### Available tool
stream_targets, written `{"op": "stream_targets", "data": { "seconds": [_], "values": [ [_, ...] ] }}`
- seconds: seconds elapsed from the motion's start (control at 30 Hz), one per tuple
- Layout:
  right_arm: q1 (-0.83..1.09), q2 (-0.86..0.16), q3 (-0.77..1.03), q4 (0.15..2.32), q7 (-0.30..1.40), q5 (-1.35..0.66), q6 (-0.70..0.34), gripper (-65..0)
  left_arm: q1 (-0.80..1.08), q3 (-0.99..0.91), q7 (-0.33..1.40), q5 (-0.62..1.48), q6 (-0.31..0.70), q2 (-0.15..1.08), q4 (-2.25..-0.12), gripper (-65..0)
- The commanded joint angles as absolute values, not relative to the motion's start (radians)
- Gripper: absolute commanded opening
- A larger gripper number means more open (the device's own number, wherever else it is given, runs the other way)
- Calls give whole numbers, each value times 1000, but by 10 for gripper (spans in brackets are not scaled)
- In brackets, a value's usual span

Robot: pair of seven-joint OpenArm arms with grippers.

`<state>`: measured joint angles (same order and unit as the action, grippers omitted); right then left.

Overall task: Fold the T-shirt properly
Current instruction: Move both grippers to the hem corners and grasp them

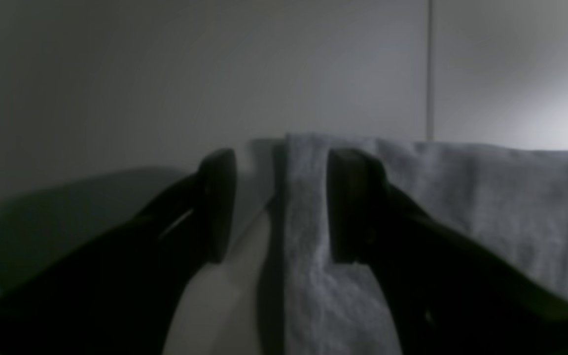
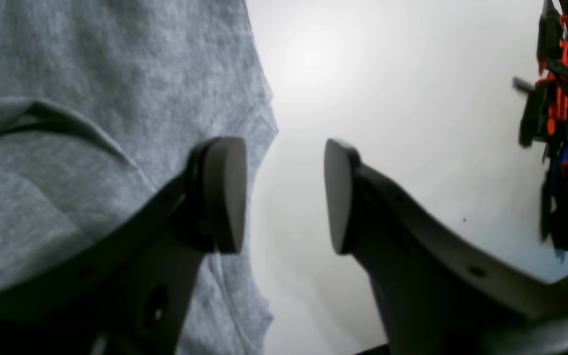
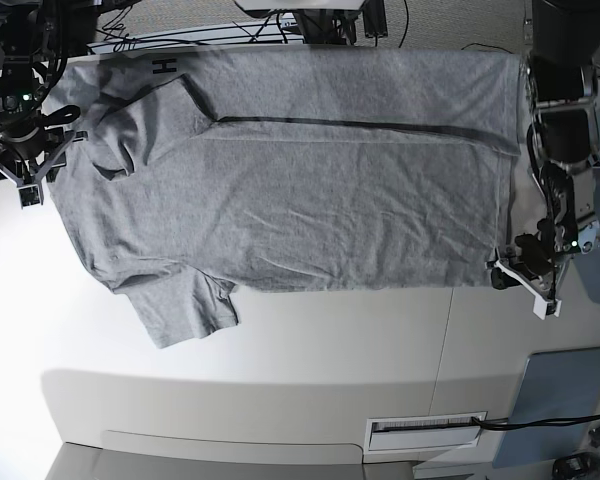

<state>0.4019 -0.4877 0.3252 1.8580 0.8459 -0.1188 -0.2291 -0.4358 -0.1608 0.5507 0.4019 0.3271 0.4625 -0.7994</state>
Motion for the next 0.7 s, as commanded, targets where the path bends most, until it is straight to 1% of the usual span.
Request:
{"op": "stream_targets", "data": {
  "seconds": [0.0, 0.1, 0.2, 0.23, 0.37, 0.43, 0.53, 0.6, 0.67],
  "values": [
    [397, -507, 335, 1872, 836, -117, -221, -390, -476, -165, 532, 383, 334, 472, -789, -345],
    [397, -507, 335, 1872, 839, -117, -220, -390, -505, -165, 527, 331, 341, 456, -735, -345],
    [397, -508, 335, 1872, 846, -116, -221, -390, -510, -165, 542, 313, 342, 449, -729, -345],
    [397, -508, 335, 1872, 846, -116, -221, -390, -510, -165, 548, 313, 355, 449, -729, -345],
    [396, -507, 335, 1872, 842, -116, -220, -390, -510, -165, 614, 314, 470, 446, -729, -345],
    [396, -508, 335, 1872, 836, -116, -220, -390, -510, -165, 629, 314, 481, 443, -729, -347],
    [396, -508, 335, 1872, 818, -116, -220, -390, -511, -165, 635, 313, 491, 444, -729, -404],
    [396, -508, 335, 1872, 804, -116, -220, -390, -512, -165, 648, 314, 546, 443, -729, -446],
    [396, -508, 335, 1872, 800, -116, -220, -390, -513, -165, 662, 314, 593, 443, -729, -458]
  ]
}}
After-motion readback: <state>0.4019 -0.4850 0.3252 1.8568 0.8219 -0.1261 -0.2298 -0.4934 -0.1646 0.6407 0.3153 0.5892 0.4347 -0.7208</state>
